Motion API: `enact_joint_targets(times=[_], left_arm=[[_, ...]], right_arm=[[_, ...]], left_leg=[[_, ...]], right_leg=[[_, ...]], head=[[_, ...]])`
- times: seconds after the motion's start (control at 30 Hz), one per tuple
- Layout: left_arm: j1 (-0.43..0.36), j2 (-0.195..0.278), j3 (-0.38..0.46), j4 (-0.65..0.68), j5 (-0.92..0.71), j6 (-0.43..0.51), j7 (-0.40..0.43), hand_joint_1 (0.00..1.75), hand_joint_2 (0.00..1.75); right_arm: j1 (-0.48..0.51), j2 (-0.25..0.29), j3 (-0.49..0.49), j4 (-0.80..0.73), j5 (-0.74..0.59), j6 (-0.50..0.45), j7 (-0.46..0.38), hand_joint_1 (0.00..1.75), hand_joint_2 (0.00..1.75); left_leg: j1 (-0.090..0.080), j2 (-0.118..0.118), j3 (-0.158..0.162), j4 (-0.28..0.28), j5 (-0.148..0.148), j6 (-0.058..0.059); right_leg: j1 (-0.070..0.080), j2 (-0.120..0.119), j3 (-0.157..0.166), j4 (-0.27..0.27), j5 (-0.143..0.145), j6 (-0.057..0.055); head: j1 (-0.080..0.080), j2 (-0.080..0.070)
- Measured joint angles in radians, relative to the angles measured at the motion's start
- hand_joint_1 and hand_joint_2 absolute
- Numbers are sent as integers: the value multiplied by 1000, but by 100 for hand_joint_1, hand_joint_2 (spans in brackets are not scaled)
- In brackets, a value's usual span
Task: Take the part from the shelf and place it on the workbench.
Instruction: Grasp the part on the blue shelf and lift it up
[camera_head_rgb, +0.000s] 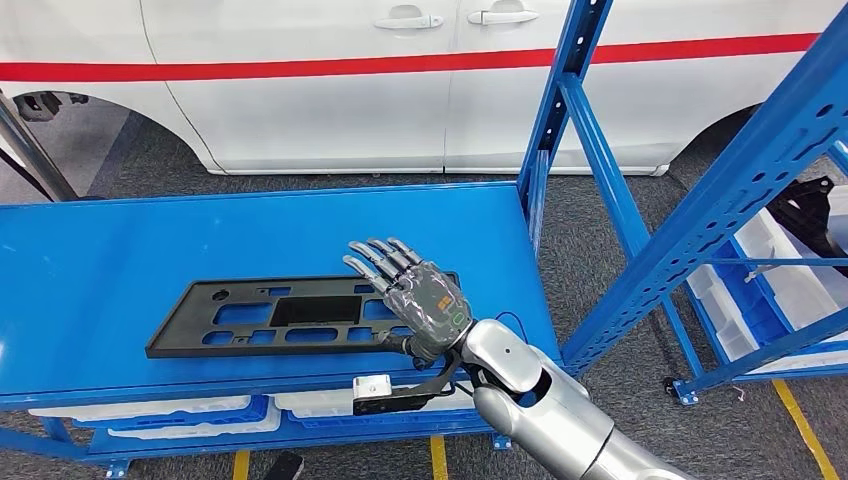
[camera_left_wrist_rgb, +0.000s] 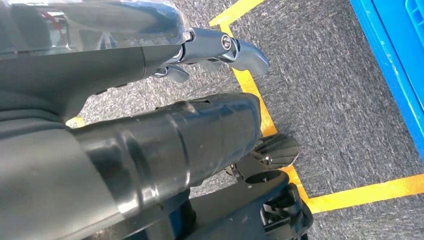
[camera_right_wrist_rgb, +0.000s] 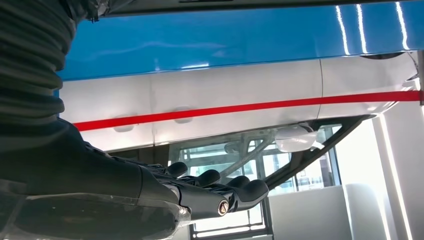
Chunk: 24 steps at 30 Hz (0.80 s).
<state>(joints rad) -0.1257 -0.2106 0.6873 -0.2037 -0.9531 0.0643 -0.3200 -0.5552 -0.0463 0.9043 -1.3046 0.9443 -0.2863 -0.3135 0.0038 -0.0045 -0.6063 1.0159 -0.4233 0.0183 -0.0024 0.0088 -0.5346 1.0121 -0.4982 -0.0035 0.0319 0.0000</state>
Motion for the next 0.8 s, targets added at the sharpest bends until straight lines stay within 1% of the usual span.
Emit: enact_joint_targets(times=[0.3,0.57,0.8], left_arm=[[-2,-14,7,0,0,2,7,0,0],[-2,-18,10,0,3,4,10,0,0],[-2,-18,11,0,3,4,11,0,0]], right_arm=[[33,-9,10,4,-36,-13,-38,0,175],[100,-19,16,6,-3,-86,-40,0,175],[137,-29,19,4,13,-98,-40,0,175]], left_leg=[[0,0,0,0,0,0],[0,0,0,0,0,0],[0,0,0,0,0,0]], right_leg=[[0,0,0,0,0,0],[0,0,0,0,0,0],[0,0,0,0,0,0]], head=[[0,0],[0,0],[0,0]])
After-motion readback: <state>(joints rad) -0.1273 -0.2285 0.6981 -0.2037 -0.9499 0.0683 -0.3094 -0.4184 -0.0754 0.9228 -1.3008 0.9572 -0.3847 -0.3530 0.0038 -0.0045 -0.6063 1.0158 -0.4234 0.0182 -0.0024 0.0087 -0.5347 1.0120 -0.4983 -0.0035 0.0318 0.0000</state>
